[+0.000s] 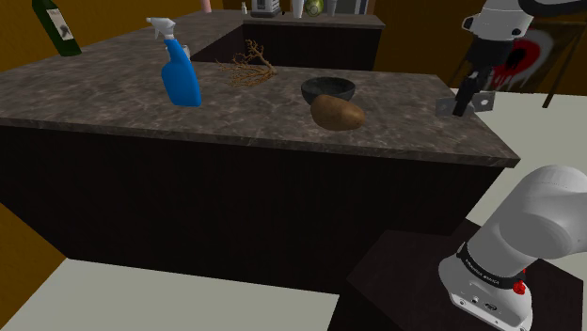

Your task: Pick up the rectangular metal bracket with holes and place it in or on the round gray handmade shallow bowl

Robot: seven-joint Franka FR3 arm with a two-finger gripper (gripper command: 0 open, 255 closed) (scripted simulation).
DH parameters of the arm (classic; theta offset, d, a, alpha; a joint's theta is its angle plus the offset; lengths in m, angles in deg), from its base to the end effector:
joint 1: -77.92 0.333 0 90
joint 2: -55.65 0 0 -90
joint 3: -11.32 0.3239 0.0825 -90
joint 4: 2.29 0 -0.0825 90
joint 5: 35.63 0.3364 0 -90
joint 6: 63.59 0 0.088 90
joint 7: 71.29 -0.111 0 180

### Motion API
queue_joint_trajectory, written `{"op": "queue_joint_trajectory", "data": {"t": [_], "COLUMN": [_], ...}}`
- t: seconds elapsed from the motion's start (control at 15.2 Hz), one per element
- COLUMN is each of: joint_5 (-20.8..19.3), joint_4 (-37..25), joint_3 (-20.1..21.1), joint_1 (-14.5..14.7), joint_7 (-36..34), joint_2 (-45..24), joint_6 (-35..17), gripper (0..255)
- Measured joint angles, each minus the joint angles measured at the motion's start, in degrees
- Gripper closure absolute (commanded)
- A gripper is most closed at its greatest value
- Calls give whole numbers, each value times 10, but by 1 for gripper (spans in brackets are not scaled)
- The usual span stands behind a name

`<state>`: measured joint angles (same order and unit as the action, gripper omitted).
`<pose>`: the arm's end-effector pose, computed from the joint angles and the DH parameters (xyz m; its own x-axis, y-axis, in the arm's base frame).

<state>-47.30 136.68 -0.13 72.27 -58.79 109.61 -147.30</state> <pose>0.1835 -0.1072 0.5821 0.9990 -0.0161 -0.0415 -0.0147 -0.9993 0.0337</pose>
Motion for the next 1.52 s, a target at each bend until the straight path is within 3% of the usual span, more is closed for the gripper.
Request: {"op": "queue_joint_trajectory", "data": {"t": [1.12, 1.52], "joint_5": [13, 41], "joint_4": [-164, -223], "joint_3": [12, 33], "joint_1": [7, 23], "joint_7": [11, -20], "joint_2": [-59, -154], "joint_6": [105, 73], "gripper": [255, 255]}}
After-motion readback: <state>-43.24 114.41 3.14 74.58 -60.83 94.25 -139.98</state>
